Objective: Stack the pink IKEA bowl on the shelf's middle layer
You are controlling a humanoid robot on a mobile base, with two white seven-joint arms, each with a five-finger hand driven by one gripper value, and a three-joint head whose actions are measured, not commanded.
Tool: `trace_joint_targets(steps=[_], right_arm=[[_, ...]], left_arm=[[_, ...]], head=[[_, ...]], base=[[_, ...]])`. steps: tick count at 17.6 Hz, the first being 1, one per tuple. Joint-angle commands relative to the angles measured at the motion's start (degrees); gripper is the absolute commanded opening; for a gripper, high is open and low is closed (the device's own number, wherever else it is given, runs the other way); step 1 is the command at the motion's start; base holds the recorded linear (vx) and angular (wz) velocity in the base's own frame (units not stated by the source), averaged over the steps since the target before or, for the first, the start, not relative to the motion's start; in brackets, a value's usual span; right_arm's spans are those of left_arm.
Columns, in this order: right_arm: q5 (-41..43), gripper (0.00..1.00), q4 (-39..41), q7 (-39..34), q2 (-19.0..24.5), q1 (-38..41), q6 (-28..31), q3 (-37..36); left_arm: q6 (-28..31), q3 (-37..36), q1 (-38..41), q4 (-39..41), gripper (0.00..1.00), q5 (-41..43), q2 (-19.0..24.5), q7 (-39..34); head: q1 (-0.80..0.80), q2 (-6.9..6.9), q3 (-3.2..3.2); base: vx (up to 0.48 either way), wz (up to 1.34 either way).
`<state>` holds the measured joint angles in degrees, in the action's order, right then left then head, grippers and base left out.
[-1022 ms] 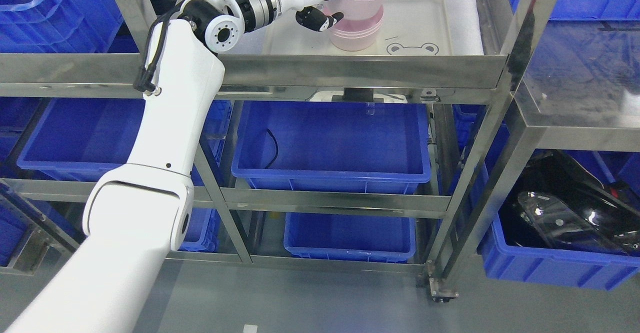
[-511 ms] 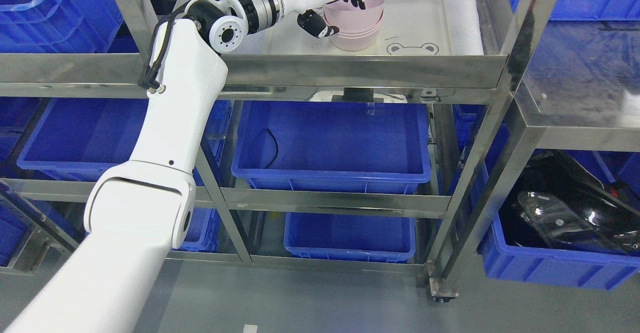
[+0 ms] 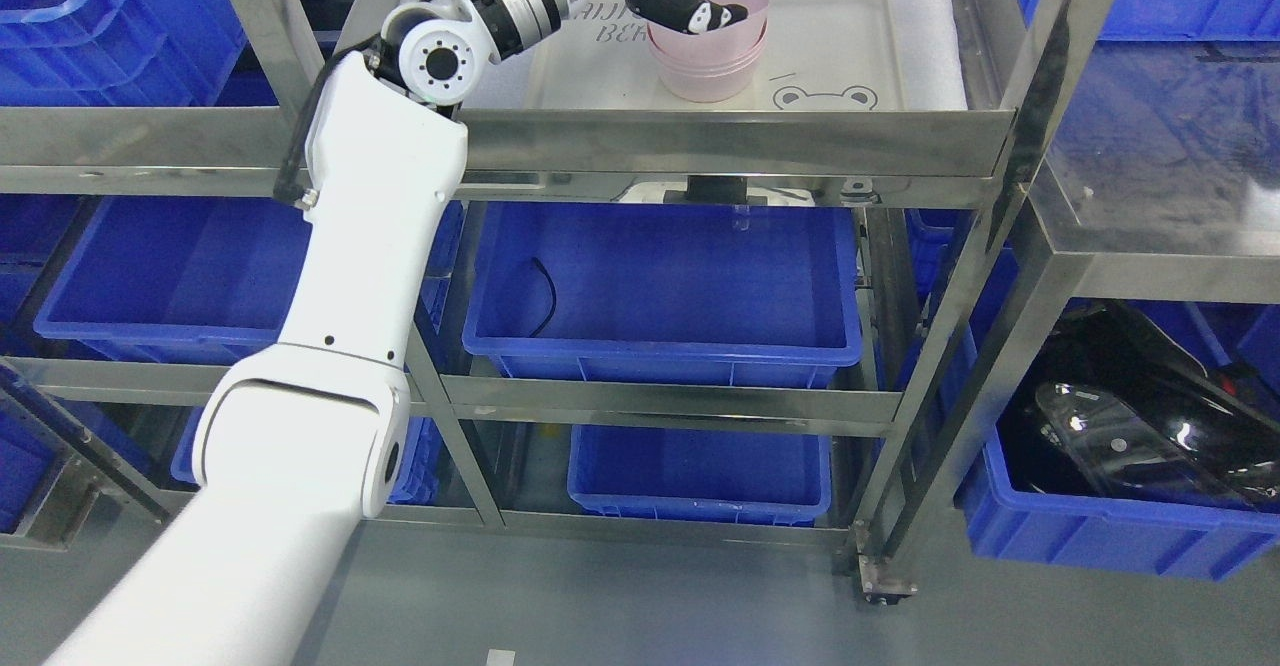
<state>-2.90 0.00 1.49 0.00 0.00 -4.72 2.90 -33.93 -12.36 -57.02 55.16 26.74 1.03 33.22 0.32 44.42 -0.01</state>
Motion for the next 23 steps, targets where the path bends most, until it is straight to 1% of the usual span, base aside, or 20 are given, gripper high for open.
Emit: trace_joint_targets(steps=[1, 3, 4, 6, 7, 10, 11, 12, 14, 16, 17, 18, 19, 20, 21, 22, 23], right_arm=[[0.0, 1.0, 1.0, 0.0, -1.0, 1.2, 0.0, 0.0], [0.0, 1.0, 1.0, 0.0, -1.0, 1.2, 0.0, 0.0], [0.0, 1.0, 1.0, 0.0, -1.0, 1.2, 0.0, 0.0], [0.0, 1.0, 1.0, 0.0, -1.0, 1.2, 0.0, 0.0], [0.0, 1.0, 1.0, 0.0, -1.0, 1.2, 0.0, 0.0], [0.0, 1.0, 1.0, 0.0, -1.0, 1.2, 0.0, 0.0], [0.0, 1.0, 1.0, 0.0, -1.0, 1.2, 0.0, 0.0], [0.0, 1.0, 1.0, 0.0, -1.0, 1.2, 0.0, 0.0], [0.0, 1.0, 1.0, 0.0, -1.0, 1.2, 0.0, 0.0], [0.0, 1.0, 1.0, 0.0, -1.0, 1.2, 0.0, 0.0], [0.0, 1.0, 1.0, 0.0, -1.0, 1.2, 0.0, 0.0], [0.0, 1.0, 1.0, 0.0, -1.0, 1.2, 0.0, 0.0], [0.0, 1.0, 1.0, 0.0, -1.0, 1.2, 0.0, 0.0], [0.0, 1.0, 1.0, 0.0, -1.0, 1.2, 0.0, 0.0], [0.0, 1.0, 1.0, 0.0, -1.0, 1.2, 0.0, 0.0], [0.0, 1.0, 1.0, 0.0, -1.0, 1.2, 0.0, 0.0], [0.0, 1.0, 1.0, 0.0, -1.0, 1.2, 0.0, 0.0]], left_arm=[[-1.0, -15.0, 16.3, 17.0, 0.79, -16.4, 0.0, 0.4], [-2.7, -17.1, 24.6, 20.2, 0.8, -16.4, 0.0, 3.3], [-6.3, -17.3, 29.5, 20.7, 0.8, -16.3, 0.0, 4.9], [-10.0, -16.6, 34.8, 20.7, 0.8, -16.3, 0.0, 5.0], [-11.1, -16.3, 37.4, 20.7, 0.8, -16.3, 0.0, 5.0], [-11.1, -13.8, 48.7, 20.4, 0.8, -16.2, 0.0, 3.4], [-11.1, -12.5, 51.5, 20.1, 0.8, -16.3, 0.0, 1.6], [-11.1, -11.2, 54.6, 18.7, 0.81, -16.7, 0.0, -4.2], [-11.1, -8.6, 56.8, 14.6, 0.82, -17.1, 0.0, -15.7], [-11.1, -5.5, 57.3, 11.1, 0.84, -17.5, 0.0, -24.2], [-8.0, -3.8, 57.3, 11.0, 0.88, -18.4, 0.0, -25.8], [-2.9, -1.5, 57.3, 11.3, 0.96, -20.5, 0.0, -26.2], [0.5, 0.5, 57.3, 11.5, 0.98, -22.6, 0.0, -26.3], [2.7, 2.7, 57.4, 11.9, 0.99, -25.0, 0.0, -26.3], [3.6, 4.1, 57.5, 13.0, 0.99, -26.6, 0.0, -26.3], [5.5, 5.4, 58.2, 15.7, 0.99, -27.6, 0.0, -26.3], [9.8, 6.5, 58.8, 20.1, 0.99, -28.7, 0.0, -26.4]], head=[[0.0, 0.0, 0.0], [0.0, 0.0, 0.0], [0.0, 0.0, 0.0], [0.0, 0.0, 0.0], [0.0, 0.0, 0.0], [0.0, 0.0, 0.0], [0.0, 0.0, 0.0], [0.0, 0.0, 0.0], [0.0, 0.0, 0.0], [0.0, 0.0, 0.0], [0.0, 0.0, 0.0], [0.0, 0.0, 0.0], [0.0, 0.0, 0.0], [0.0, 0.0, 0.0], [0.0, 0.0, 0.0], [0.0, 0.0, 0.0], [0.0, 0.0, 0.0]], base=[[0.0, 0.0], [0.0, 0.0], [0.0, 0.0], [0.0, 0.0], [0.0, 0.0], [0.0, 0.0], [0.0, 0.0], [0.0, 0.0], [0.0, 0.0], [0.0, 0.0], [0.0, 0.0], [0.0, 0.0], [0.0, 0.0], [0.0, 0.0], [0.0, 0.0], [0.0, 0.0], [0.0, 0.0]])
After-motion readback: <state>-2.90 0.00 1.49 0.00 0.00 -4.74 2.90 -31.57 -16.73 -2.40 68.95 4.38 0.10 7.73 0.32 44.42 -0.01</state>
